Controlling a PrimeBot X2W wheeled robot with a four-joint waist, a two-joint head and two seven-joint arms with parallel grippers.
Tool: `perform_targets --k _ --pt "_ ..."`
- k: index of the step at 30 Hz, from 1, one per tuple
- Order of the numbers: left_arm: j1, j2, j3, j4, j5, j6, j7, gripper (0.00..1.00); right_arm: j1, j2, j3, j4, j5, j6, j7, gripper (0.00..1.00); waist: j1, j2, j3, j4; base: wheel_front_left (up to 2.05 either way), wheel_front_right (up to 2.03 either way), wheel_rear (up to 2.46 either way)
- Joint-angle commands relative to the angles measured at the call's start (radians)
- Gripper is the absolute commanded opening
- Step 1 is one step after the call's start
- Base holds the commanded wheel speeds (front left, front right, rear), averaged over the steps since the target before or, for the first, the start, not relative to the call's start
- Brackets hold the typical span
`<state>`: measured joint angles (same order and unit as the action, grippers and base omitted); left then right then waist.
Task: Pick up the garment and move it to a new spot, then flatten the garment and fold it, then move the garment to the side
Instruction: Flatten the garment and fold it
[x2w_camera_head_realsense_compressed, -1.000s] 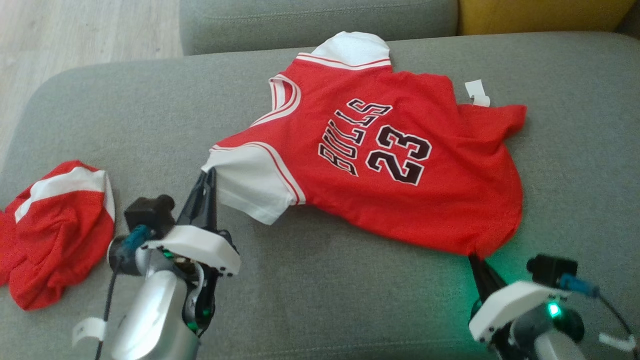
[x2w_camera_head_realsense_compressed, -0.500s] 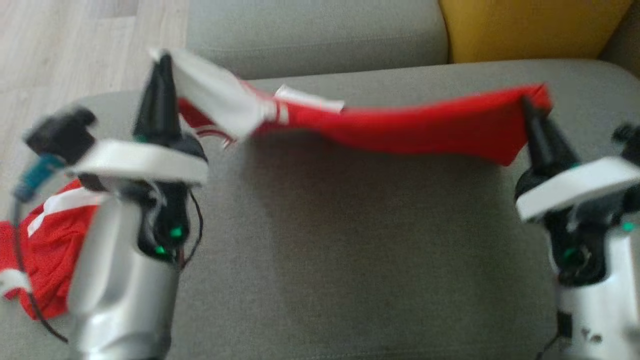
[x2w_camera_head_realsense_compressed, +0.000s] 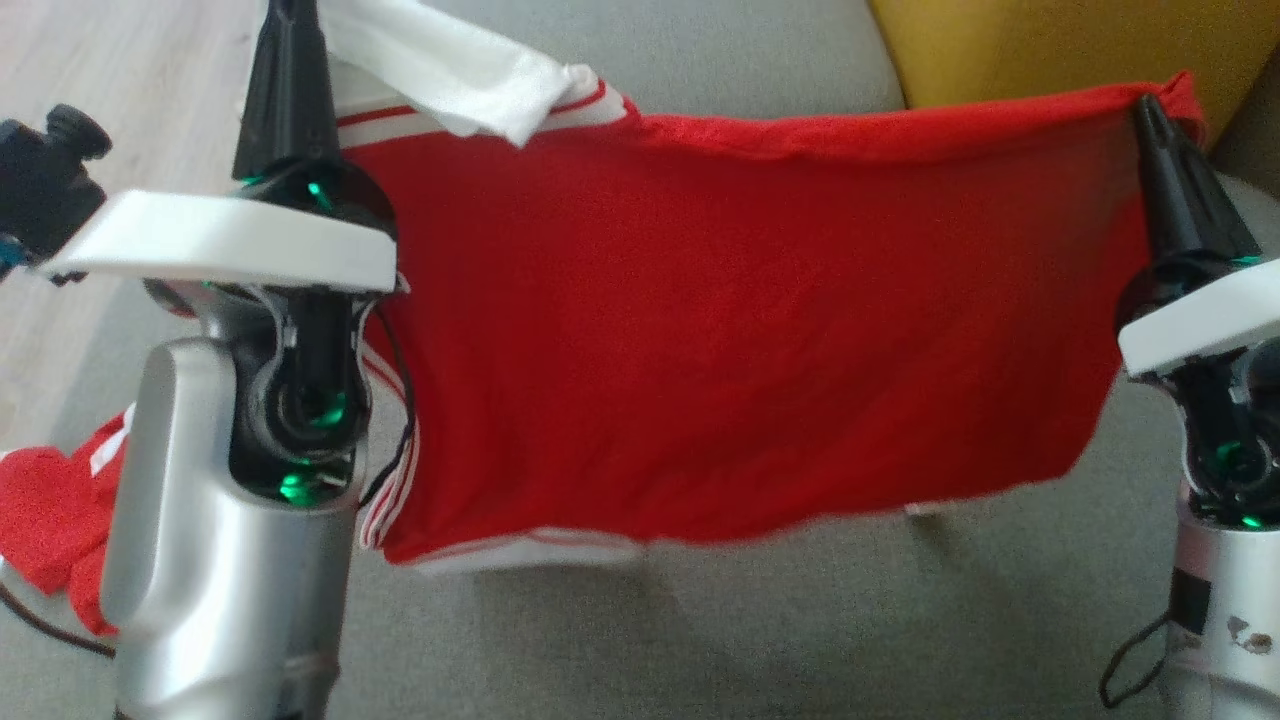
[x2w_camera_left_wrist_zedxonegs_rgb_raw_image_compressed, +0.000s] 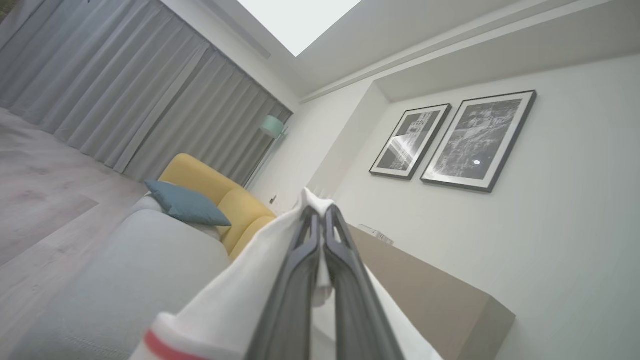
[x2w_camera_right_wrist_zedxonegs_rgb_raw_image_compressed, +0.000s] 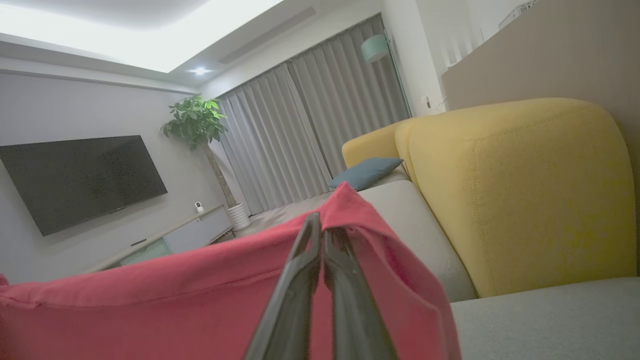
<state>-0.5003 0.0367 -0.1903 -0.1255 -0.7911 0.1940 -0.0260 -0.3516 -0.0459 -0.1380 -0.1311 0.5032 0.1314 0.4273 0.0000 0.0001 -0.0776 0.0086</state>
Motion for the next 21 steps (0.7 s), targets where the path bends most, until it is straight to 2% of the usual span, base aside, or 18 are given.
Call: perform_targets --k 1,5,9,12,13,16,19,21 --pt "-0.078 0.034 0.027 -0.019 0.015 0.007 0.011 0.00 -0.055 -0.004 0.019 -0.036 -0.007 -0.001 0.015 0.00 0.0000 -0.0001 0.019 -0.004 0.00 0.00 0.00" --pt "-0.166 0.058 0.042 0.072 0.007 0.007 0.046 0.00 -0.174 -0.004 0.020 0.039 0.002 -0.001 0.032 0.00 0.0000 -0.0001 0.081 -0.018 0.00 0.00 0.00" --pt "-0.346 0.117 0.040 0.208 0.042 -0.031 0.063 0.00 -0.400 -0.004 0.023 0.184 -0.082 -0.001 0.001 0.00 0.0000 -0.0001 0.216 -0.027 0.00 0.00 0.00" --pt "-0.521 0.141 0.059 0.331 0.055 -0.053 0.045 0.00 -0.598 -0.004 0.047 0.332 -0.160 -0.001 -0.058 0.00 0.0000 -0.0001 0.327 -0.023 0.00 0.00 0.00" --pt "-0.521 0.141 0.059 0.331 0.055 -0.053 0.045 0.00 -0.598 -0.004 0.047 0.332 -0.160 -0.001 -0.058 0.00 0.0000 -0.0001 0.327 -0.023 0.00 0.00 0.00" --pt "-0.693 0.154 0.066 0.466 0.074 -0.086 -0.001 0.00 -0.792 -0.008 0.045 0.486 -0.238 -0.001 -0.171 0.00 0.0000 -0.0001 0.402 -0.009 0.00 0.00 0.00" --pt "-0.844 0.169 0.063 0.586 0.105 -0.129 -0.073 0.00 -0.968 -0.007 -0.057 0.626 -0.256 -0.001 -0.329 0.00 0.0000 -0.0001 0.450 0.007 0.00 0.00 0.00" --pt "-0.914 0.163 0.064 0.654 0.101 -0.165 -0.112 0.00 -1.048 -0.006 -0.076 0.705 -0.272 -0.001 -0.426 0.00 0.0000 -0.0001 0.469 0.016 0.00 0.00 0.00"
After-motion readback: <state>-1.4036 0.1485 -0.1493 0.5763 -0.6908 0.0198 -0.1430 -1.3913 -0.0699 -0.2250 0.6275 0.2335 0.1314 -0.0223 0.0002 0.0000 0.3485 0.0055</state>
